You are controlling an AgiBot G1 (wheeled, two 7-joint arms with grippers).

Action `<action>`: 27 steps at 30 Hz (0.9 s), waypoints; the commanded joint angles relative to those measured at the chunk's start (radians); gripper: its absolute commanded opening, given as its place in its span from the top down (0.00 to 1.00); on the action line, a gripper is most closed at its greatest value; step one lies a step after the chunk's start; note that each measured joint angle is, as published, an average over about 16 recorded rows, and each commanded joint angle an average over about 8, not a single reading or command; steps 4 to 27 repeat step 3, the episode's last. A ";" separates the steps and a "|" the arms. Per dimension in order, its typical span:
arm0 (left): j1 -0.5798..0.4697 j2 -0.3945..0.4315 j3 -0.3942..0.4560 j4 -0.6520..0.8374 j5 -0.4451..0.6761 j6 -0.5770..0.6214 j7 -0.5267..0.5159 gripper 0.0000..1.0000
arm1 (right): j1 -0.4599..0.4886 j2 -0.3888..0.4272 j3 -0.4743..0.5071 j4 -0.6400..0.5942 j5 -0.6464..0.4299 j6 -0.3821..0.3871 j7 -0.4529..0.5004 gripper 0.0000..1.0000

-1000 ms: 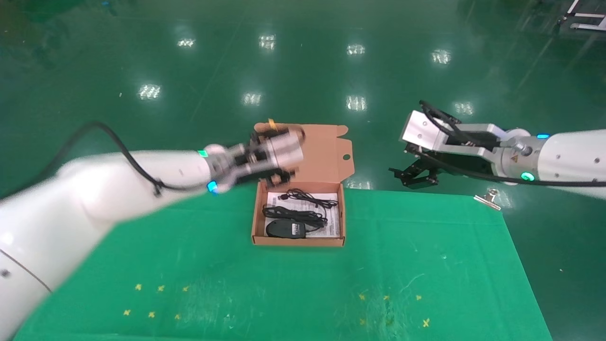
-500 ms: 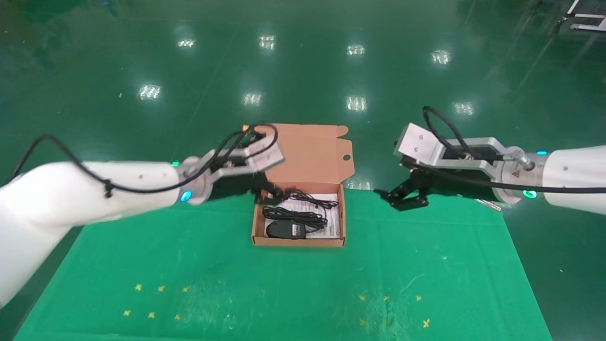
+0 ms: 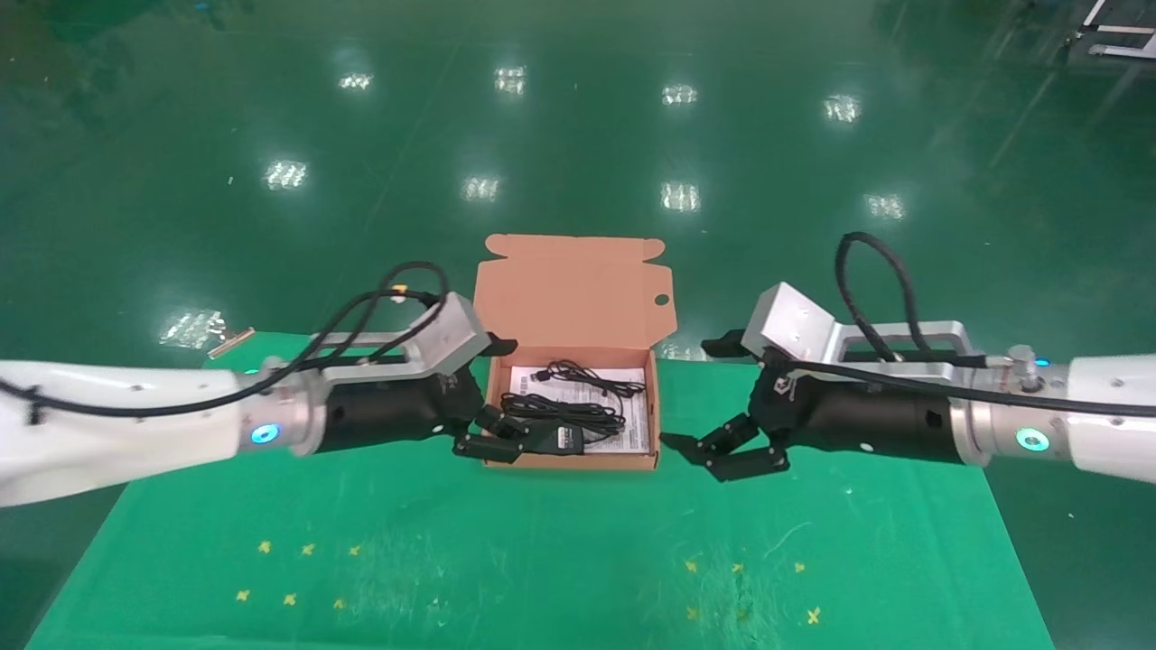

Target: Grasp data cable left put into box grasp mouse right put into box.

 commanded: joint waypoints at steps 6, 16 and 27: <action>0.040 -0.051 -0.059 -0.040 -0.084 0.075 0.010 0.00 | -0.062 0.012 0.095 0.009 0.059 -0.076 -0.023 0.00; 0.040 -0.051 -0.059 -0.040 -0.084 0.075 0.010 0.00 | -0.062 0.012 0.095 0.009 0.059 -0.076 -0.023 0.00; 0.040 -0.051 -0.059 -0.040 -0.084 0.075 0.010 0.00 | -0.062 0.012 0.095 0.009 0.059 -0.076 -0.023 0.00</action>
